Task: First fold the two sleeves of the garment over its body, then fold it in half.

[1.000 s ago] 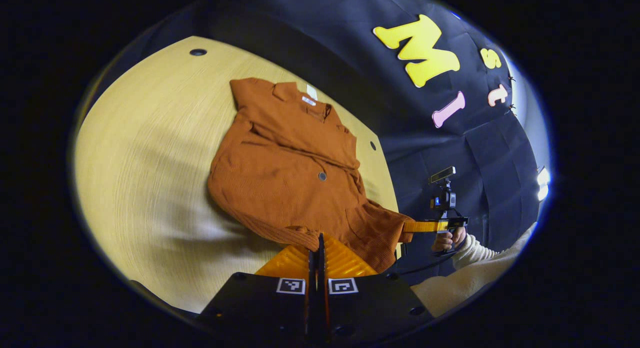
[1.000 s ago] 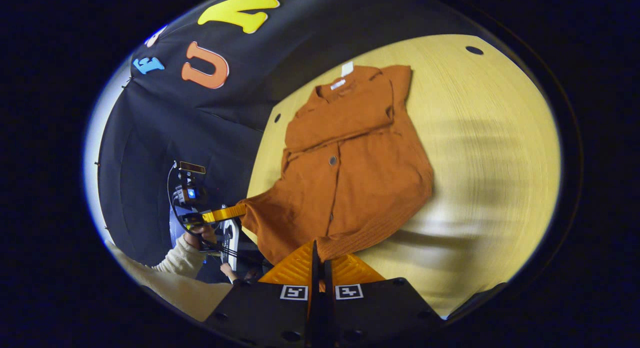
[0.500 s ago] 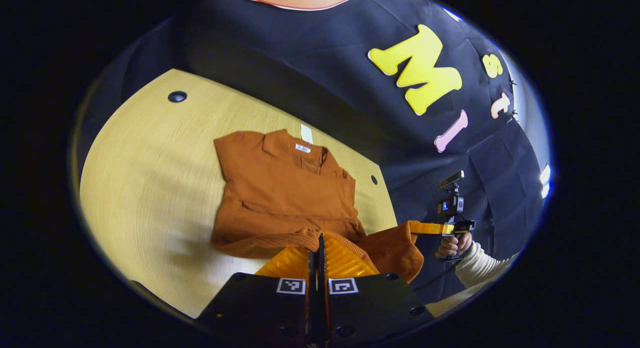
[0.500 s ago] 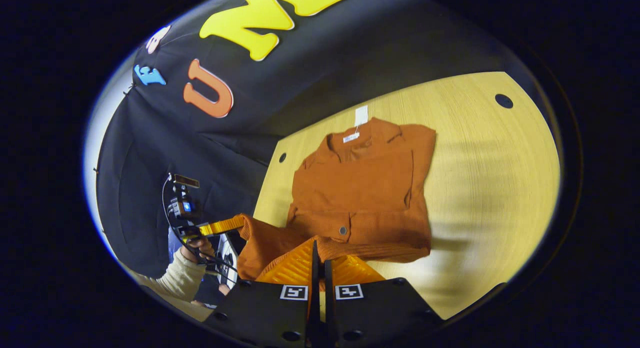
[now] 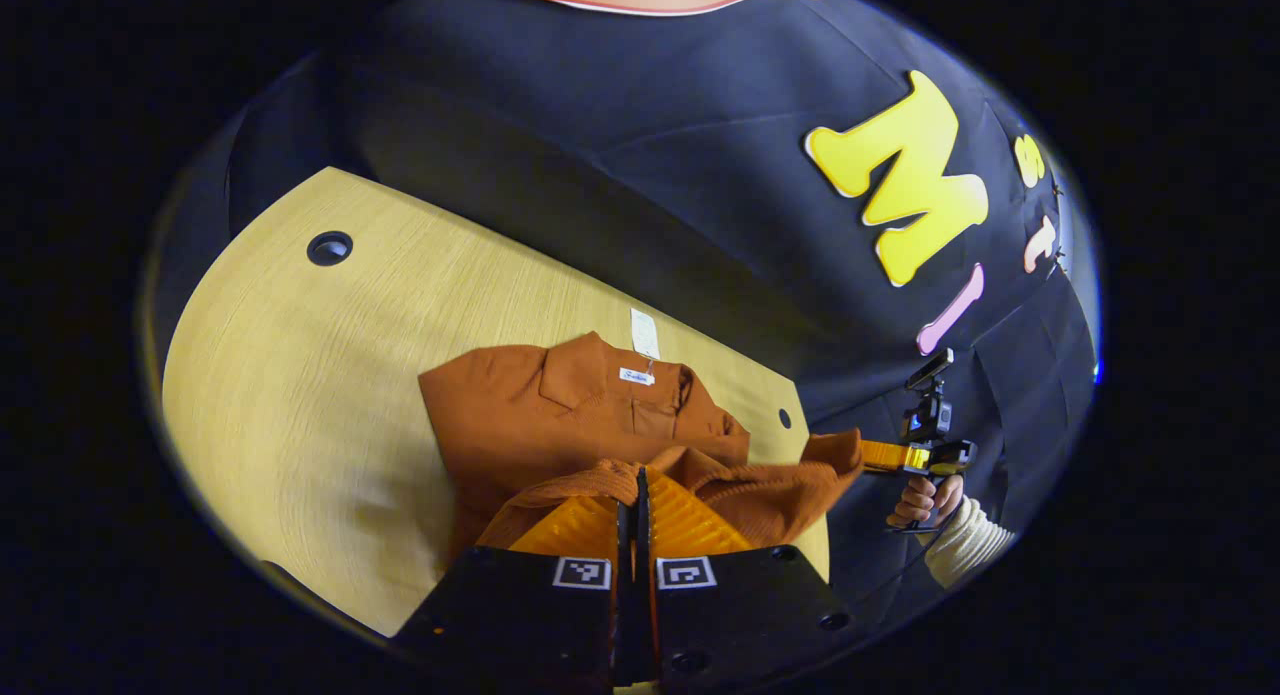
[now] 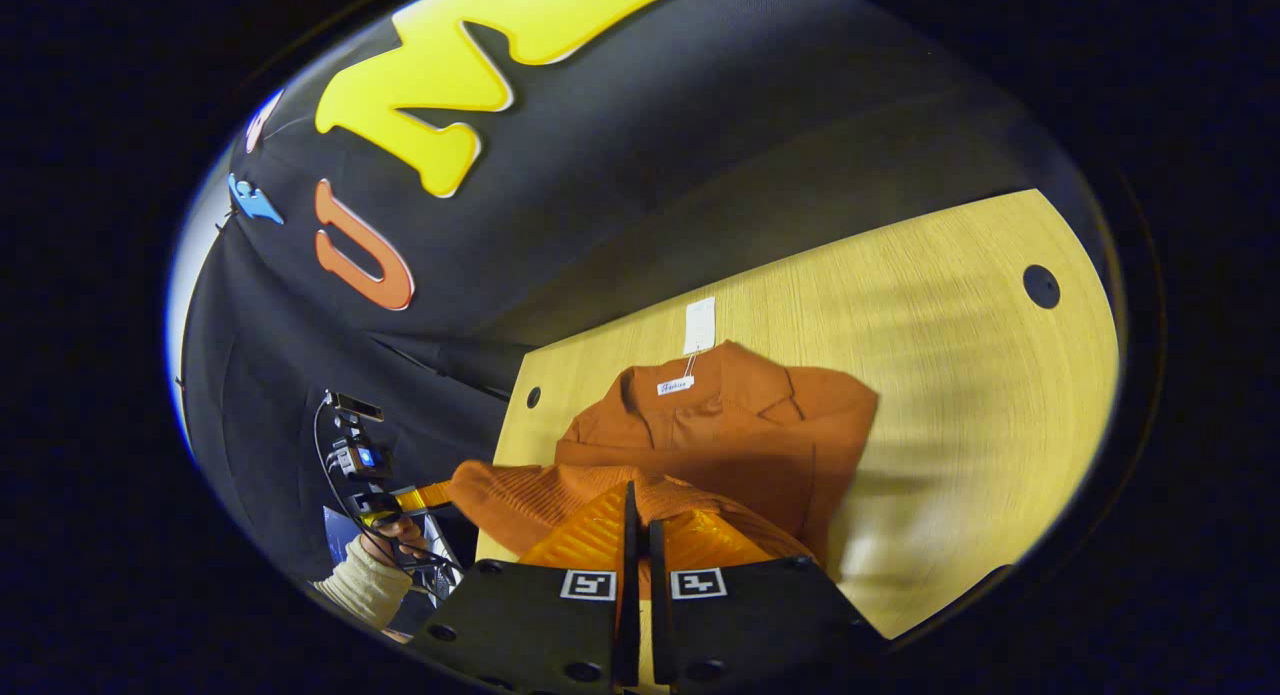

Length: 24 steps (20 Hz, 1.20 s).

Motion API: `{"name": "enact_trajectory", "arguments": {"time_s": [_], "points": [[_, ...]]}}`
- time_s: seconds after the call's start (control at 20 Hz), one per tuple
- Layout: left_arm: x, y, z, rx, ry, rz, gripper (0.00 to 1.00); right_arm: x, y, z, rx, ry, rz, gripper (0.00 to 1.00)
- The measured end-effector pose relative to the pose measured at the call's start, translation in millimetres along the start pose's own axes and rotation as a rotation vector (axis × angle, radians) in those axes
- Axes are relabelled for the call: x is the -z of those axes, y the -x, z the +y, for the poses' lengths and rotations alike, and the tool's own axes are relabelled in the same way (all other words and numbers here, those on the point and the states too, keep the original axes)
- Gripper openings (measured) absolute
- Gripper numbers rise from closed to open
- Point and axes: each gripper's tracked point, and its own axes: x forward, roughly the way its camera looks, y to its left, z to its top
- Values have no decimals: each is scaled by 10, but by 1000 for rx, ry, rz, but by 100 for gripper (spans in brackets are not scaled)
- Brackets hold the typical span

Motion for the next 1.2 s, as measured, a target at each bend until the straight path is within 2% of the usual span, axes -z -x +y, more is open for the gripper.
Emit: {"name": "enact_trajectory", "arguments": {"time_s": [0.15, 0.25, 0.3, 0.4, 0.5, 0.6, 0.75, 0.85, 0.9, 0.95, 1.05, 1.1, 1.2], "points": [[-151, -346, 322, -87, -6, 12, 3, -212, -403, -305, 54, -7, -26, 5], [-356, -533, 315, -81, 13, -18, 3, -289, -566, -510, 94, -37, -45, 6], [-457, -630, 379, -102, -26, -33, 3, -344, -626, -614, 106, -64, -63, 6], [-382, -830, 603, -175, -124, 11, 2, -478, -647, -689, 101, -112, -99, 5], [-276, -968, 728, -238, -144, 46, 3, -524, -635, -771, 102, -144, -126, 5], [-251, -1070, 832, -271, -122, 38, 3, -456, -713, -943, 142, -197, -128, 5], [-313, -1054, 843, -279, -91, -4, 3, -396, -630, -1148, 161, -292, -121, 6], [-378, -1026, 825, -262, -89, -28, 3, -385, -669, -1142, 142, -354, -128, 5], [-395, -1015, 808, -250, -85, -40, 3, -321, -786, -1161, 150, -370, -126, 6], [-432, -1007, 788, -249, -87, -59, 3, -298, -711, -1160, 157, -375, -126, 7], [-500, -1016, 743, -245, -102, -88, 3, -327, -683, -1125, 149, -384, -141, 3], [-531, -1015, 704, -238, -113, -102, 3, -349, -721, -1113, 140, -383, -149, 7], [-541, -1027, 665, -236, -118, -112, 6, -374, -661, -1153, 135, -399, -168, 8]]}}
